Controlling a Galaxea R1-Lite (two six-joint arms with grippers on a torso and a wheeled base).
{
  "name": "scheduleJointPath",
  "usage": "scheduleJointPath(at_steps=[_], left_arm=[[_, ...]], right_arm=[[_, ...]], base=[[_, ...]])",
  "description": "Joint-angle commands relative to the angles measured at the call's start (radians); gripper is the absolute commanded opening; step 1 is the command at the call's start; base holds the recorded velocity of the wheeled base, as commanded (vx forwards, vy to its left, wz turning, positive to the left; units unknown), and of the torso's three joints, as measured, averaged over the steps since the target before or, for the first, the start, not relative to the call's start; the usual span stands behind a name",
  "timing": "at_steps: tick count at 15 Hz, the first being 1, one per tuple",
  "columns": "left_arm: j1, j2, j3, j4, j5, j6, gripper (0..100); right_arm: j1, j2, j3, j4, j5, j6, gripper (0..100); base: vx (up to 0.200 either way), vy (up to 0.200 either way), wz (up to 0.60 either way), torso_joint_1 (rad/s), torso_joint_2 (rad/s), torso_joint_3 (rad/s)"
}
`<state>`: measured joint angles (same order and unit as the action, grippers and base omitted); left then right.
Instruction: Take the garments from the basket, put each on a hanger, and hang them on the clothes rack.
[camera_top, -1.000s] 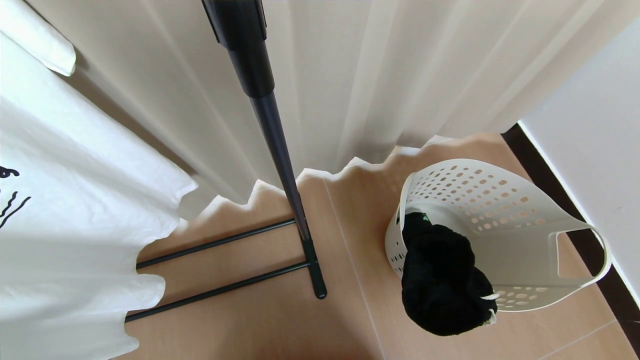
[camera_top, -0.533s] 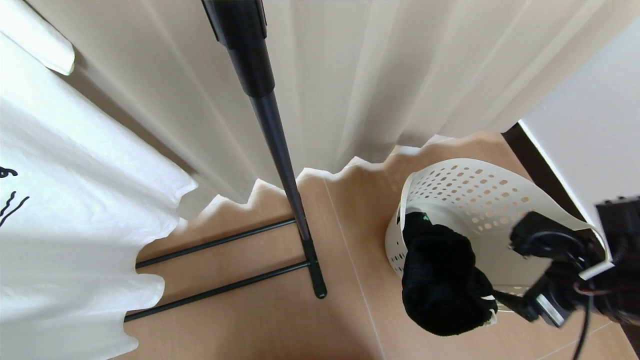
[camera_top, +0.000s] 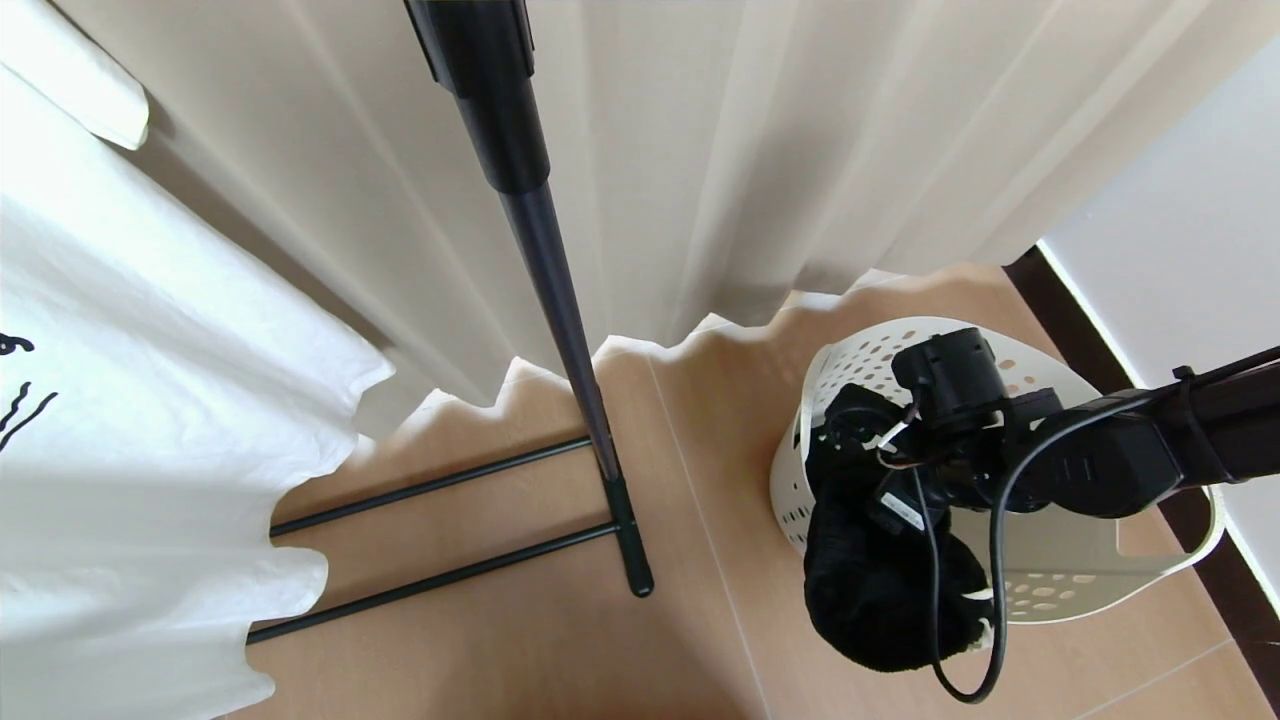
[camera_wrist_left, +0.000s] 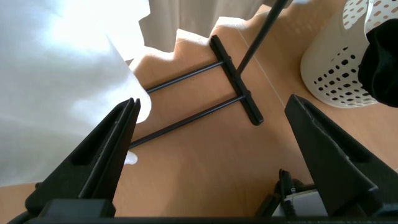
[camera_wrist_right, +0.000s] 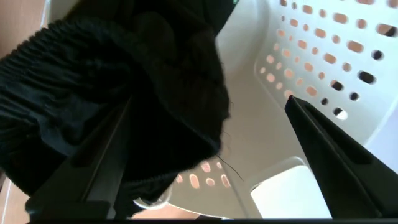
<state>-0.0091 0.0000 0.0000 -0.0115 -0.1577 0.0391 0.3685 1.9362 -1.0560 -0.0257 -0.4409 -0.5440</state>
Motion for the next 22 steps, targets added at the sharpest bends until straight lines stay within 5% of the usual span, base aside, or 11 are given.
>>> scheduleJointPath(at_steps=[1,5,6,13,16,18,22], left_arm=[[0.0,0.0,0.0,-0.001,0.0,0.001,100],[0.0,0.0,0.0,-0.001,0.0,-0.001,100],[0.0,0.0,0.0,-0.001,0.0,-0.001,100],[0.0,0.0,0.0,-0.001,0.0,-0.001,100],[0.0,0.0,0.0,-0.001,-0.002,0.001,100],[0.0,0.0,0.0,-0.001,-0.003,0.001,100],[0.0,0.0,0.0,-0.001,-0.005,0.004,100]], right_arm=[[-0.002,0.023,0.005,0.001,-0.004,-0.001,100],[-0.005,0.02,0.014,0.0,-0.012,0.001,100],[-0.01,0.02,0.017,0.0,-0.012,0.001,0],[-0.013,-0.022,0.048,-0.01,-0.009,0.019,0],[0.007,-0.197,0.151,-0.013,-0.001,0.138,0],[0.122,-0.476,0.281,-0.002,-0.001,0.319,0],[0.265,-0.87,0.376,-0.003,-0.009,0.354,0]], base=[[0.0,0.0,0.0,0.0,0.0,0.0],[0.0,0.0,0.0,0.0,0.0,0.0],[0.0,0.0,0.0,0.0,0.0,0.0],[0.0,0.0,0.0,0.0,0.0,0.0],[0.0,0.0,0.0,0.0,0.0,0.0],[0.0,0.0,0.0,0.0,0.0,0.0],[0.0,0.0,0.0,0.0,0.0,0.0]])
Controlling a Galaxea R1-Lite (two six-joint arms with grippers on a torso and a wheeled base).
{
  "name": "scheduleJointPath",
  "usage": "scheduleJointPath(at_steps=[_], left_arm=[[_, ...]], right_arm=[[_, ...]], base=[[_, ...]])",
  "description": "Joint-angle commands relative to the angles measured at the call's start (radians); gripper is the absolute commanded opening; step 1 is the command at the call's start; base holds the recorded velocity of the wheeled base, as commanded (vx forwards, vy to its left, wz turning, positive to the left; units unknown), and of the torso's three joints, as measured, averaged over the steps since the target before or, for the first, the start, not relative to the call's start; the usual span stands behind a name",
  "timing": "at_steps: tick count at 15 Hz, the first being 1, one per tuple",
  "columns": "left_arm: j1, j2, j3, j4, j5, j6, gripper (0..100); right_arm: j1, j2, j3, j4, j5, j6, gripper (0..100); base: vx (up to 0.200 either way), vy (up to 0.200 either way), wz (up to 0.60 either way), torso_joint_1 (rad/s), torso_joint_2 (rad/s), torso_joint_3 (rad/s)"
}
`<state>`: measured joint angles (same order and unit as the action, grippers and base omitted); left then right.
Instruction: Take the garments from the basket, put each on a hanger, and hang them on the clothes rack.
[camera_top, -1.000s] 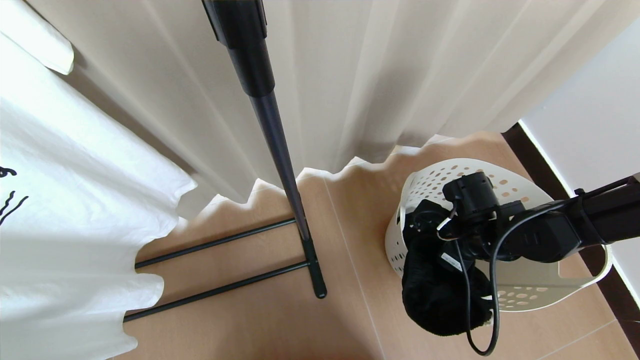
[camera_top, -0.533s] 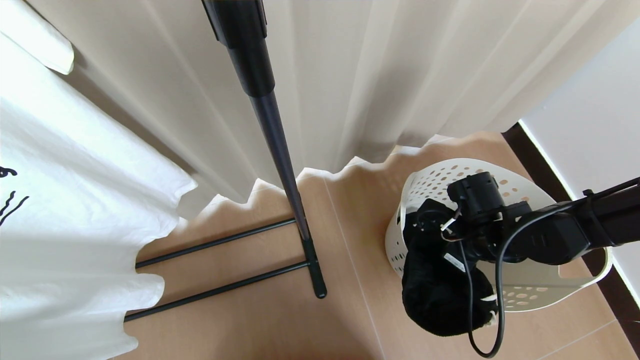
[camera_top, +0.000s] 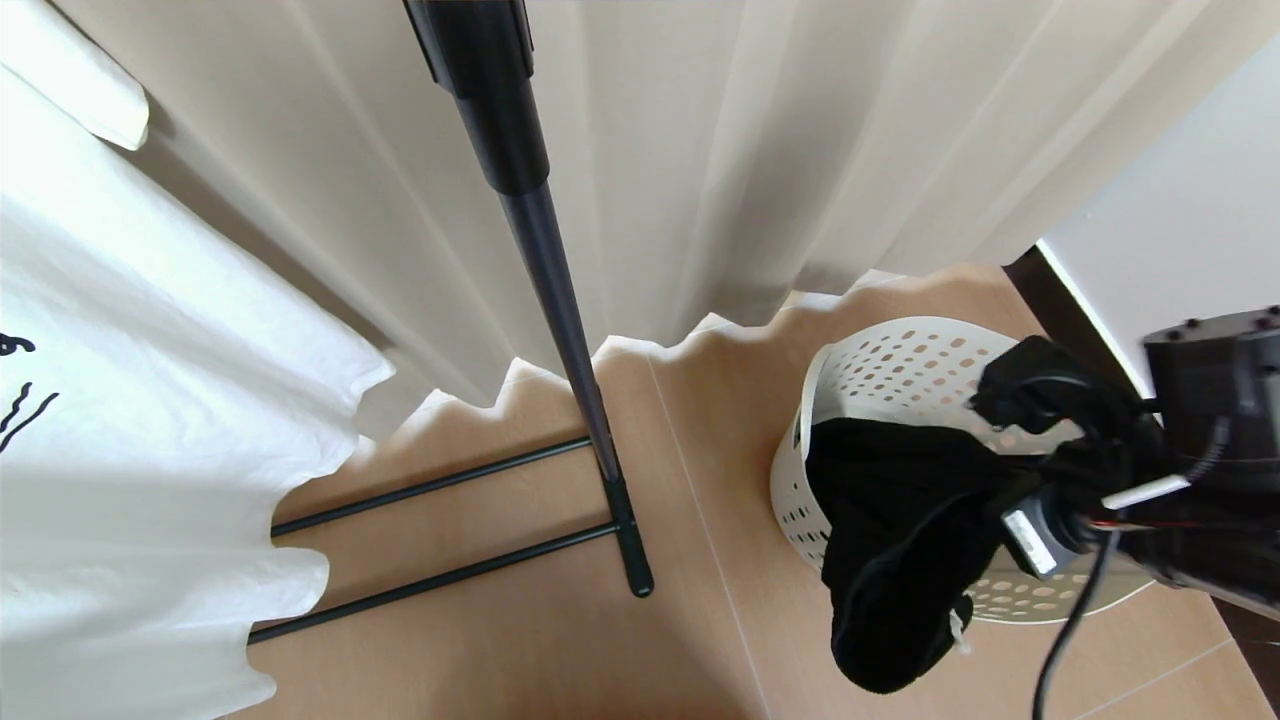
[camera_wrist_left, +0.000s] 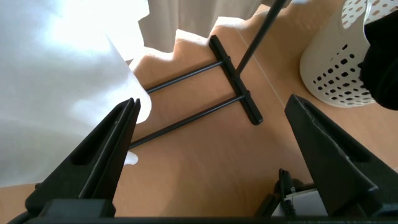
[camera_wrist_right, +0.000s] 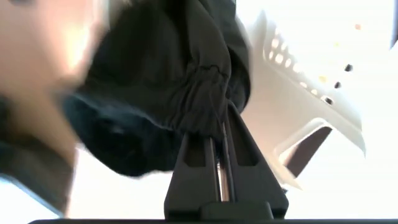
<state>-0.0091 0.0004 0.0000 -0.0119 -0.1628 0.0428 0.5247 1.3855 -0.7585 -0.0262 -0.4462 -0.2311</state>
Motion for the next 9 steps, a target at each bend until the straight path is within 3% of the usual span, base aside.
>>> scheduleJointPath(at_steps=[1,4,9], left_arm=[[0.0,0.0,0.0,0.0,0.002,-0.001,100],[-0.002,0.0,0.0,0.0,-0.001,0.002,100],[-0.002,0.001,0.0,0.0,-0.001,0.002,100]], right_arm=[[0.118,-0.349,0.074,-0.015,-0.002,0.041,0],[0.132,-0.436,0.085,-0.031,0.057,0.027,0],[0.132,-0.438,0.113,-0.032,0.058,0.003,0]], base=[[0.0,0.0,0.0,0.0,0.0,0.0],[0.0,0.0,0.0,0.0,0.0,0.0],[0.0,0.0,0.0,0.001,0.0,0.081]])
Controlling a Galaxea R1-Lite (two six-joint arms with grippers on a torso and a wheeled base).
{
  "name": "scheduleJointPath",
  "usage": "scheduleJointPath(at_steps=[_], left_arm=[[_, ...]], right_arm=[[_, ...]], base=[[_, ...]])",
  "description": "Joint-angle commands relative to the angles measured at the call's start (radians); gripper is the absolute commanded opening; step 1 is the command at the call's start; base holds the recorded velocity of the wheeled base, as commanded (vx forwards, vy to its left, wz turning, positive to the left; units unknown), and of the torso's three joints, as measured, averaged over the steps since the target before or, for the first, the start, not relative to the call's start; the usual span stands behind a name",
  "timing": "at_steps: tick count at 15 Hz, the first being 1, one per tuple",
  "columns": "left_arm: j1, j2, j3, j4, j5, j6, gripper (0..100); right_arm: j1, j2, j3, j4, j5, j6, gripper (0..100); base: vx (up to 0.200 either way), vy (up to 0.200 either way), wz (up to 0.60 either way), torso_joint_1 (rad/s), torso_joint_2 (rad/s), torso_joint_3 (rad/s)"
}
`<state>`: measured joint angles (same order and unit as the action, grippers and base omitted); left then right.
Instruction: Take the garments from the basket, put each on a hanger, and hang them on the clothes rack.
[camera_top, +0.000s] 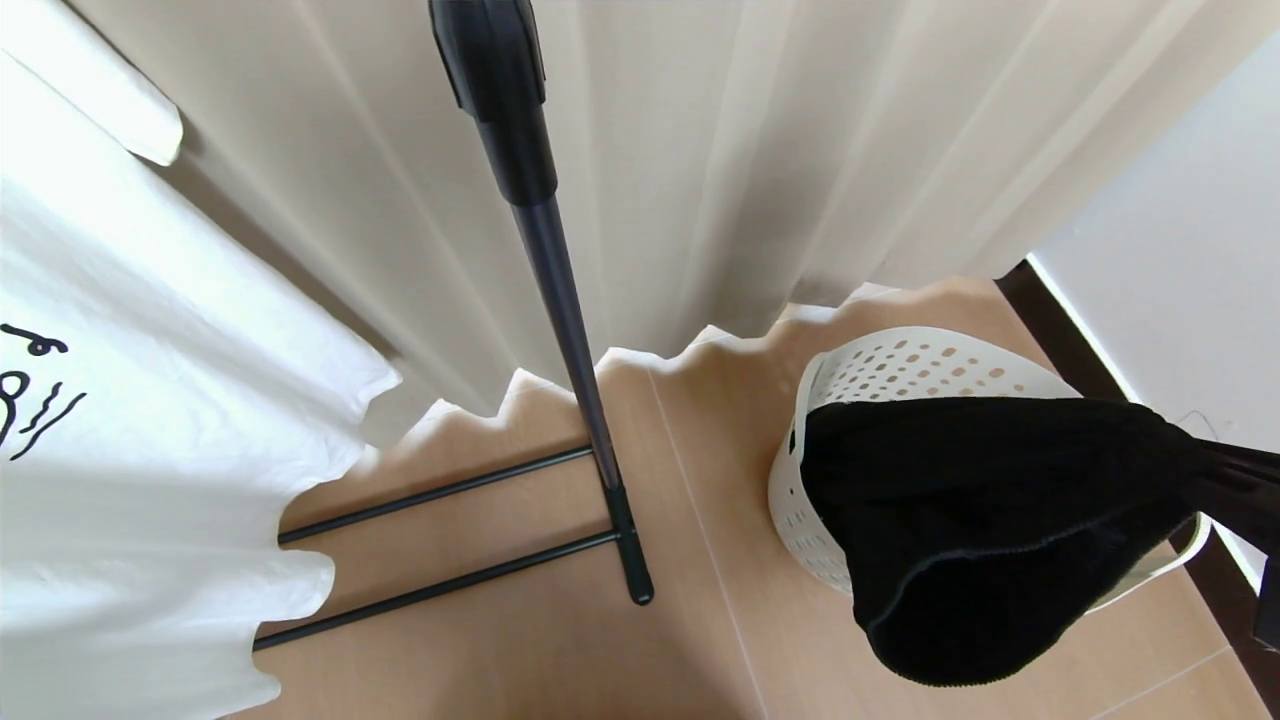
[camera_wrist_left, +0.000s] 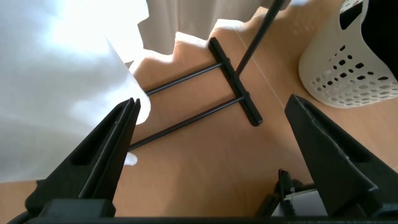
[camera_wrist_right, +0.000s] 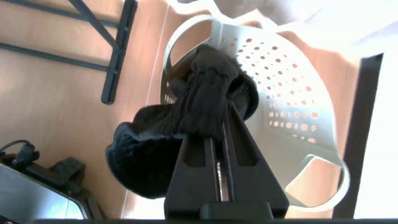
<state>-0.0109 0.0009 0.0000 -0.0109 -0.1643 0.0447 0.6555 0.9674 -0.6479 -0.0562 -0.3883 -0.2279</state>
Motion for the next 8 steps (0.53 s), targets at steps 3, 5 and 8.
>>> scheduleJointPath(at_steps=[3,5,8], left_arm=[[0.0,-0.001,0.0,-0.001,0.0,0.0,100],[0.0,-0.001,0.0,-0.001,0.0,0.0,100],[0.0,-0.001,0.0,-0.001,0.0,0.0,100]], right_arm=[[0.001,-0.018,-0.01,-0.04,0.002,-0.001,0],[0.001,-0.012,-0.001,-0.068,0.002,-0.001,0],[0.001,-0.019,0.014,-0.07,0.045,-0.001,0]], base=[[0.0,0.0,0.0,-0.001,0.0,0.198],[0.0,0.0,0.0,0.002,0.0,0.208],[0.0,0.0,0.0,0.001,0.0,0.204]])
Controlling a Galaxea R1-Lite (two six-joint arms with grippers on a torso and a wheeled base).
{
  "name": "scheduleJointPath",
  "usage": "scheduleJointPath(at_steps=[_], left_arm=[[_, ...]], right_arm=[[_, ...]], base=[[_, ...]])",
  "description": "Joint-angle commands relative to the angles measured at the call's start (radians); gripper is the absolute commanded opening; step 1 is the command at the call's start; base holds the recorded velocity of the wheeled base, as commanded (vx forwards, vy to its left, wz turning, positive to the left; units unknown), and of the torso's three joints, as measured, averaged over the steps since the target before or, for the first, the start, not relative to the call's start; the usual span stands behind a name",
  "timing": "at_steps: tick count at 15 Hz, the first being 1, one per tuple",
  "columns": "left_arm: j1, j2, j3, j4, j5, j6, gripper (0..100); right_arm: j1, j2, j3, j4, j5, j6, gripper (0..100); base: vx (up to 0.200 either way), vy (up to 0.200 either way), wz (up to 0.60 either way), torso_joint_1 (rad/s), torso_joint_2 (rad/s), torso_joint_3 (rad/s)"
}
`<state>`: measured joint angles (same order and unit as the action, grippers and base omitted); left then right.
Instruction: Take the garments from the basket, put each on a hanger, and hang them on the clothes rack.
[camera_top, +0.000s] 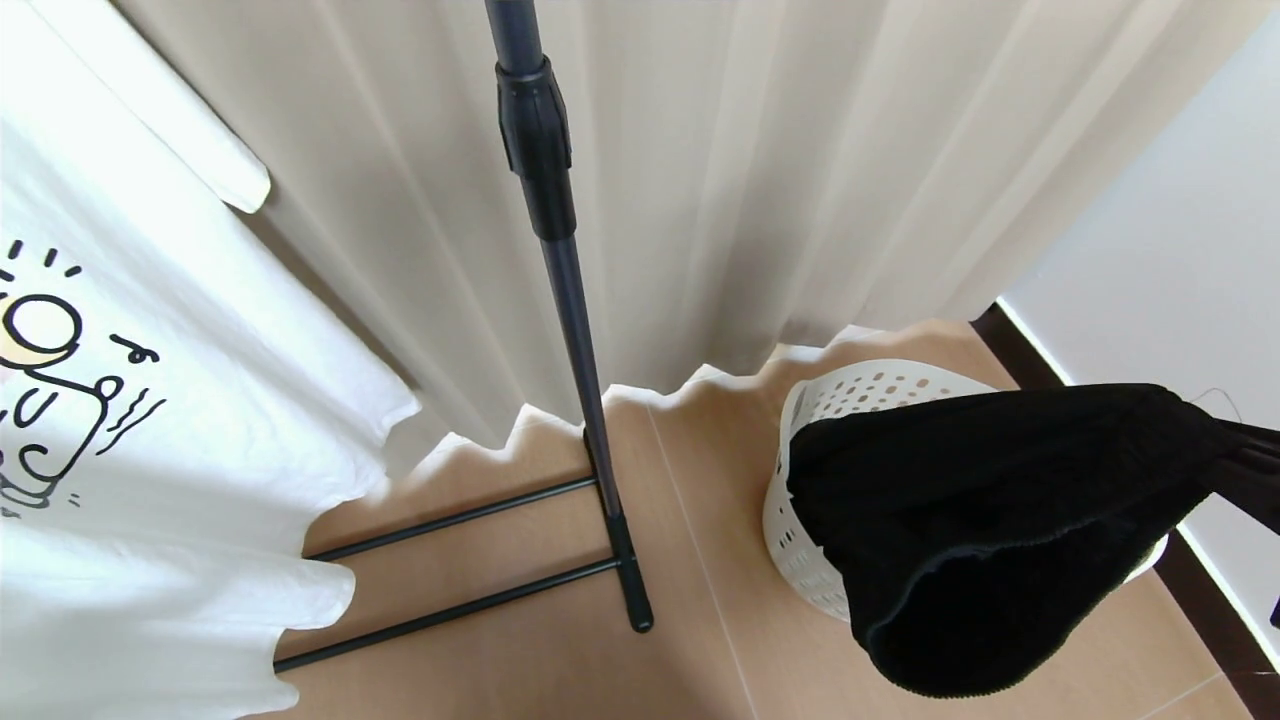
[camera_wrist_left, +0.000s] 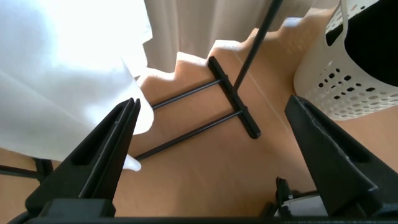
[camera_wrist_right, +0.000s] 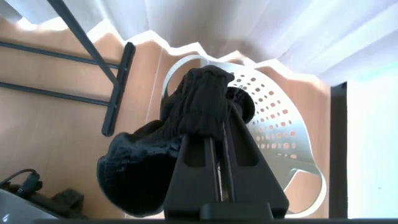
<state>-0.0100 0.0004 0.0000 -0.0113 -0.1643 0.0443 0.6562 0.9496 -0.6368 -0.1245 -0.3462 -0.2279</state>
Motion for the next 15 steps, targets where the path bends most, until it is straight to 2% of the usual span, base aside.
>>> scheduleJointPath(at_steps=[1,4,7,15], left_arm=[[-0.001,0.0,0.0,-0.001,0.0,0.0,100],[-0.001,0.0,0.0,0.001,0.0,0.0,100],[-0.001,0.0,0.0,0.001,0.0,0.0,100],[-0.001,0.001,0.0,-0.001,0.0,0.0,100]], right_arm=[[0.0,0.0,0.0,0.0,0.007,-0.001,0],[-0.001,0.005,-0.004,-0.001,0.007,-0.001,0],[-0.003,0.005,-0.004,-0.001,0.007,-0.001,0],[-0.004,0.003,0.006,0.002,0.006,-0.002,0]], base=[[0.0,0.0,0.0,-0.002,0.0,0.193],[0.0,0.0,0.0,-0.001,0.0,0.144],[0.0,0.0,0.0,0.016,-0.12,-0.088],[0.0,0.0,0.0,0.095,-0.44,-0.165]])
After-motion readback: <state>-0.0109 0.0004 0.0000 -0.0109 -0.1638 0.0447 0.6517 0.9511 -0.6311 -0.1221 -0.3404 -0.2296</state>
